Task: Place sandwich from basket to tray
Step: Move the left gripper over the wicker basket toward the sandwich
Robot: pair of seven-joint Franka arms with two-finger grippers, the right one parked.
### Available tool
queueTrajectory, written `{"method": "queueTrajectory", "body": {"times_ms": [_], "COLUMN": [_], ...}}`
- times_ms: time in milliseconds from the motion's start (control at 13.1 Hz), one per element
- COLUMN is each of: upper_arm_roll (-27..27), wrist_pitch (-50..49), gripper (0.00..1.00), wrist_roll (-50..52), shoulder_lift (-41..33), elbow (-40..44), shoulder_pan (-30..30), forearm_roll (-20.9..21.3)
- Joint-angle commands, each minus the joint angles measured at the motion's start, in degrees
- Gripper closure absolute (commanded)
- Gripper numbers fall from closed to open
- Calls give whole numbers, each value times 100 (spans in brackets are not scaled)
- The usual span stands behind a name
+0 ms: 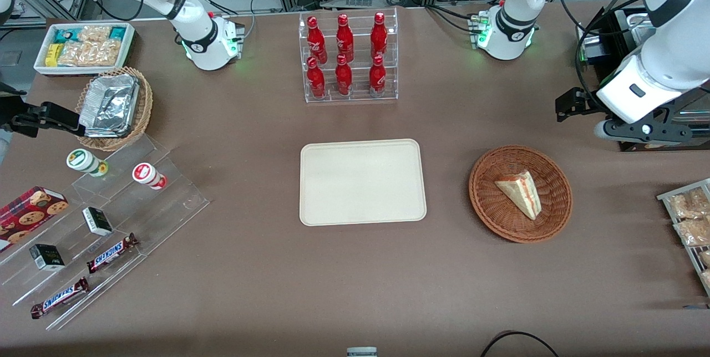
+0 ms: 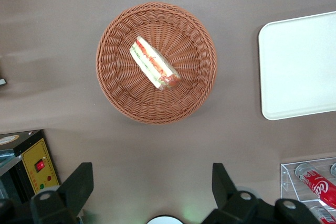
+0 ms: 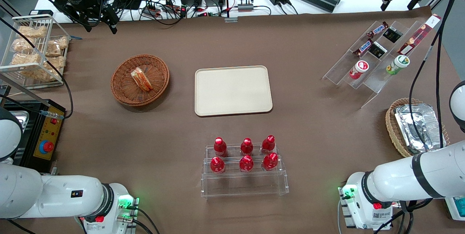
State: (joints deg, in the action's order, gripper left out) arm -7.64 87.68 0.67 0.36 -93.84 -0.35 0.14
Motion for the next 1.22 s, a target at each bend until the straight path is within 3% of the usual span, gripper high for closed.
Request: {"method": "queueTrajectory", "body": {"times_ms": [0,381,1144], "upper_arm_roll": [-45,-27,-1], "wrist_pitch": [3,529,3745], "gripper": [0,0,0], "wrist_roll": [-102,-110,56], "shoulder_lift": [-1,201,464], "elbow": [50,-352,-2620], "shoulder_pan": [79,88,96], "forearm_roll": [-275,-233,-31]}}
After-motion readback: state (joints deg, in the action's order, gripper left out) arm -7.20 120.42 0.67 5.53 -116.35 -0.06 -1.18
